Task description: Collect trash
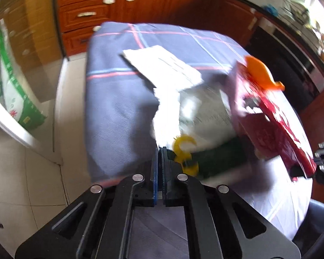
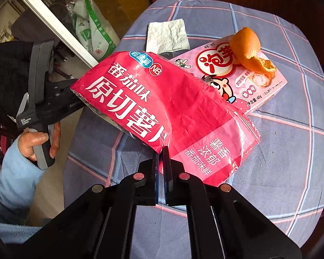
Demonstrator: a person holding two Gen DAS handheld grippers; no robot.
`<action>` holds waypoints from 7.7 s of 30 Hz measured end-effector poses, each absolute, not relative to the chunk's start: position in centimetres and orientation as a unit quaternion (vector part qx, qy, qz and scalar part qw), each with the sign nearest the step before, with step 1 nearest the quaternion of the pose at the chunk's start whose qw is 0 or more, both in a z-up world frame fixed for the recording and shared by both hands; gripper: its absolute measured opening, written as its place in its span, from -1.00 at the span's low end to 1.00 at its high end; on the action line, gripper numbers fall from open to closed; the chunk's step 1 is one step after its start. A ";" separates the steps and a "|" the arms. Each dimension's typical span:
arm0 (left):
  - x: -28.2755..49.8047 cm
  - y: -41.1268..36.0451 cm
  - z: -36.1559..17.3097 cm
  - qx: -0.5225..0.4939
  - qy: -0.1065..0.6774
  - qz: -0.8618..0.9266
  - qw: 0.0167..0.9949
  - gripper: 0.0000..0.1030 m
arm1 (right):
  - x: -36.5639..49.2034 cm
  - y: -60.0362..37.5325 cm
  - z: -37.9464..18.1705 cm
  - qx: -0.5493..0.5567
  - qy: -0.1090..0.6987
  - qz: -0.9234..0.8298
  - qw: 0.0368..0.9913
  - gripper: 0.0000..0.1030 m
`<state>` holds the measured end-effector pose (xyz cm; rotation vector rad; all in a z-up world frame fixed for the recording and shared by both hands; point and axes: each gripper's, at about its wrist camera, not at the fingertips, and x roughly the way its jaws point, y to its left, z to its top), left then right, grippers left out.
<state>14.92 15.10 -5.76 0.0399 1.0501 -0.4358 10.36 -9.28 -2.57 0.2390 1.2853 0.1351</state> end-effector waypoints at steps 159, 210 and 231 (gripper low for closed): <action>8.9 -42.1 -3.8 0.227 0.479 -0.416 0.739 0.34 | -12.6 -53.3 -5.6 0.309 0.561 -0.252 0.726 0.63; 10.3 0.0 1.1 0.055 0.454 -0.245 0.855 0.92 | 8.7 -24.7 2.6 0.179 0.577 -0.078 0.793 0.71; 11.8 6.1 -2.5 0.007 0.478 -0.259 0.839 0.92 | 20.8 -18.5 -2.1 0.150 0.562 -0.021 0.813 0.71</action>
